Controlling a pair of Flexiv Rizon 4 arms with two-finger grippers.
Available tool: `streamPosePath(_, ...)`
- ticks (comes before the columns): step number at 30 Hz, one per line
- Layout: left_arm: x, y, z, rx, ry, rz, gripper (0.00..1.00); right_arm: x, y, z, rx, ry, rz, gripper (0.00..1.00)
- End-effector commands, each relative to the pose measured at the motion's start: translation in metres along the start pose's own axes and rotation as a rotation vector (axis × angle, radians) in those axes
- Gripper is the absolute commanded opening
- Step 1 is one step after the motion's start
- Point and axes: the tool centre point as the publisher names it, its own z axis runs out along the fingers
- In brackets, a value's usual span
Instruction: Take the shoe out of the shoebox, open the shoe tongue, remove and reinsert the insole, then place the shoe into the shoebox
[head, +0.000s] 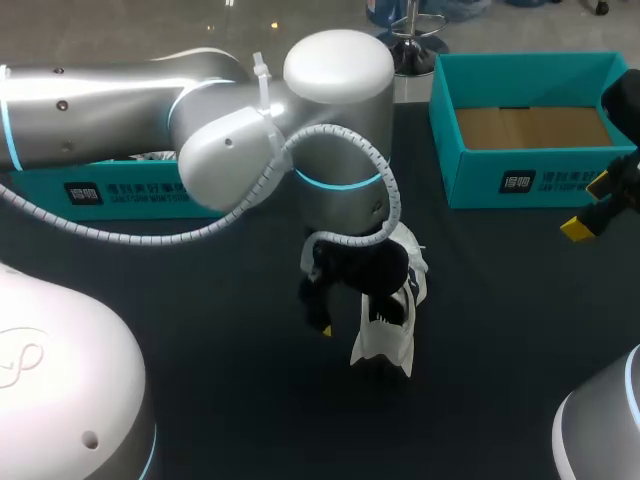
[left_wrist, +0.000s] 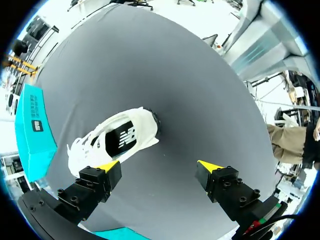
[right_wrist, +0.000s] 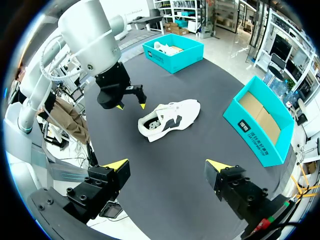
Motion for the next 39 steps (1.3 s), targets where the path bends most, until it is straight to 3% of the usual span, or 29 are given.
streamPosePath(1, 0.003, 0.001, -0.001, 0.006, -0.007, -0.597, 1.0, -0.002, 0.002, 0.0, 0.006, 0.003, 0.0, 1.0)
streamPosePath(13, 0.003, 0.001, -0.001, 0.006, -0.007, -0.597, 1.0, -0.002, 0.002, 0.0, 0.006, 0.003, 0.0, 1.0)
streamPosePath(23, 0.0, -0.037, 0.014, -0.025, -0.024, -0.46, 1.0, -0.002, 0.002, 0.0, 0.006, 0.003, 0.0, 1.0)
streamPosePath(31, -0.013, -0.051, 0.031, -0.062, -0.004, -0.456, 1.0, -0.002, 0.002, 0.0, 0.006, 0.003, 0.0, 1.0)
streamPosePath(39, -0.022, -0.062, 0.063, -0.086, 0.045, -0.448, 1.0, -0.002, 0.002, 0.0, 0.006, 0.003, 0.0, 1.0)
